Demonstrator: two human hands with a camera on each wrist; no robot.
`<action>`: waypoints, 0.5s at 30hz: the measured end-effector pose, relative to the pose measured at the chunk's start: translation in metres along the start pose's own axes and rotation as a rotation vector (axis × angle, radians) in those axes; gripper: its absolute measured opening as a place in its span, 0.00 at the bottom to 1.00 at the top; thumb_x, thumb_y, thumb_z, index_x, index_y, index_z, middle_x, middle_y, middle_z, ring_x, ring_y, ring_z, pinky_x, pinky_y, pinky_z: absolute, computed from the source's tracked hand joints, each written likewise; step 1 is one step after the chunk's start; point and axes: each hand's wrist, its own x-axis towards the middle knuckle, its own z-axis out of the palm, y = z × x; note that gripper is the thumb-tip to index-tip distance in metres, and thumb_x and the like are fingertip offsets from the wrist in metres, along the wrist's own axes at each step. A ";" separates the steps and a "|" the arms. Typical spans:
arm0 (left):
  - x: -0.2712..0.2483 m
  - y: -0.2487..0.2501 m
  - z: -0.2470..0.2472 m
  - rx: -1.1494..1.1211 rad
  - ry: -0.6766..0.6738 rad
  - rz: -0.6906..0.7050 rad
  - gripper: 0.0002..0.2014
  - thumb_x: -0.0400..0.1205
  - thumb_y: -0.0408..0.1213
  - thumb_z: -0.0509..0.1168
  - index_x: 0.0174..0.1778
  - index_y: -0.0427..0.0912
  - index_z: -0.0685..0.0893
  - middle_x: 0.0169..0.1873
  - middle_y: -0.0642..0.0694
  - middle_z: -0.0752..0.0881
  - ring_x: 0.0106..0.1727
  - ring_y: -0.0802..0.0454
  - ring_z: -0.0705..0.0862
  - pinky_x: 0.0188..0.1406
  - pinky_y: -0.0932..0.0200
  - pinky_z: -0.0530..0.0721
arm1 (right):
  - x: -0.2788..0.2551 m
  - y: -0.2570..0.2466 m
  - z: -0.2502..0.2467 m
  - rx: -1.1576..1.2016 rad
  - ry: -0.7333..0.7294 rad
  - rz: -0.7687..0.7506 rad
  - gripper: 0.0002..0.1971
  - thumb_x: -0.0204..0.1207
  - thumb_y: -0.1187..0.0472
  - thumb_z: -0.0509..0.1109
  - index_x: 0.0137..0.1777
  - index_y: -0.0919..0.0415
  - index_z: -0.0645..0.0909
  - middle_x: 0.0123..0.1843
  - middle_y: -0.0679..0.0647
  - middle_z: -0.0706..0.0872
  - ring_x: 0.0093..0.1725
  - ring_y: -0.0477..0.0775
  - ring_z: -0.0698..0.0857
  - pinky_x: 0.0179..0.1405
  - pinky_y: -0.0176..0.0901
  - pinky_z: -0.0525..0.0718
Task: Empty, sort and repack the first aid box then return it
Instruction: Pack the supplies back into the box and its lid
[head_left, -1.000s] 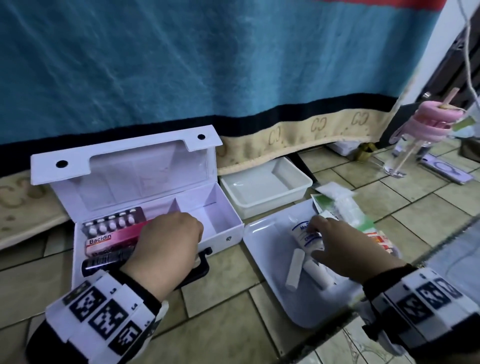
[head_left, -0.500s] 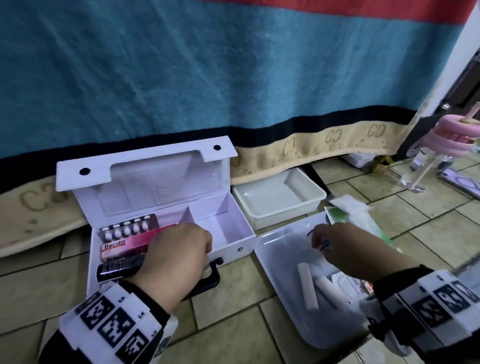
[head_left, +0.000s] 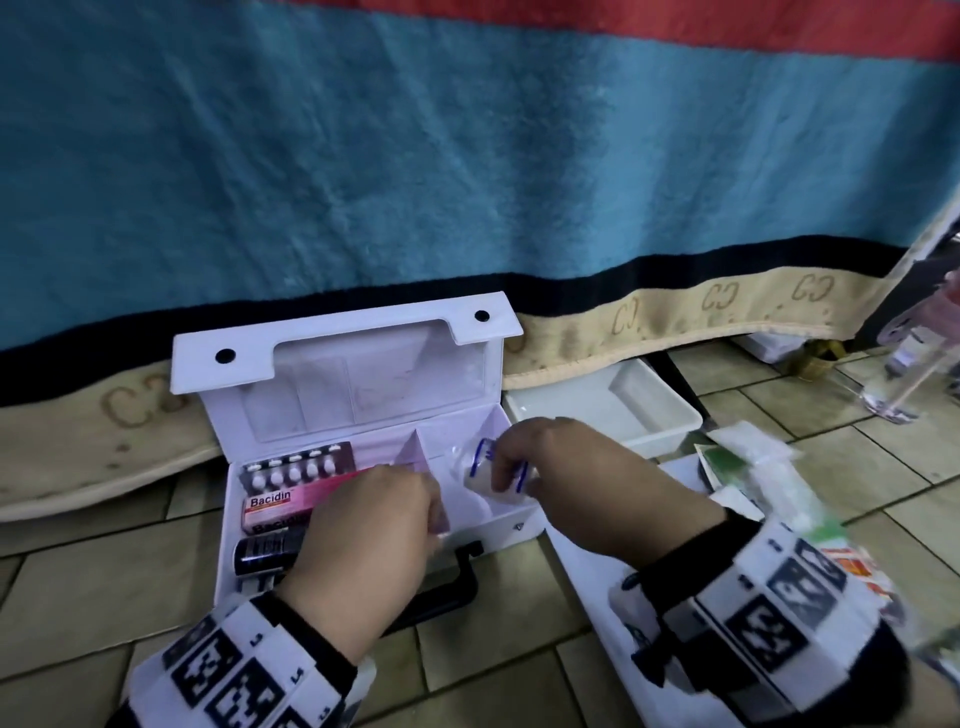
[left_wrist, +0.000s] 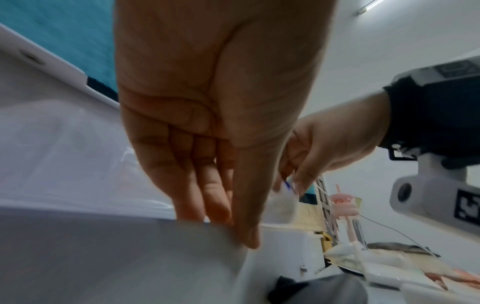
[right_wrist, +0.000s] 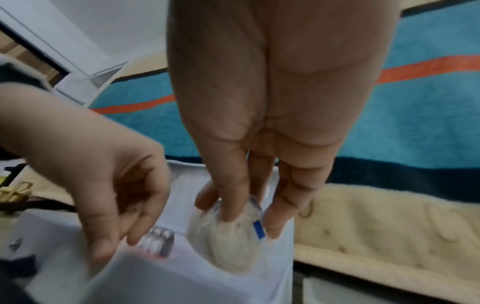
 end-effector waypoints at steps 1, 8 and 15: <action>-0.001 -0.003 -0.001 -0.026 -0.007 -0.009 0.09 0.73 0.43 0.71 0.32 0.53 0.77 0.38 0.53 0.86 0.46 0.54 0.85 0.39 0.59 0.79 | 0.004 -0.002 0.004 -0.022 -0.023 -0.016 0.23 0.67 0.77 0.58 0.51 0.51 0.82 0.57 0.49 0.82 0.54 0.51 0.80 0.49 0.37 0.77; 0.002 -0.010 -0.002 -0.136 -0.059 -0.072 0.11 0.69 0.47 0.75 0.35 0.54 0.78 0.38 0.53 0.87 0.44 0.54 0.84 0.45 0.57 0.82 | 0.021 0.001 0.025 -0.142 -0.185 -0.016 0.16 0.69 0.75 0.59 0.49 0.61 0.84 0.54 0.57 0.85 0.55 0.58 0.83 0.49 0.40 0.77; 0.002 -0.010 0.000 -0.137 -0.042 -0.124 0.11 0.68 0.48 0.75 0.35 0.52 0.79 0.37 0.53 0.86 0.46 0.53 0.83 0.44 0.57 0.80 | 0.025 -0.004 0.034 -0.089 -0.243 0.038 0.18 0.73 0.73 0.55 0.61 0.58 0.71 0.56 0.60 0.82 0.53 0.60 0.81 0.45 0.45 0.73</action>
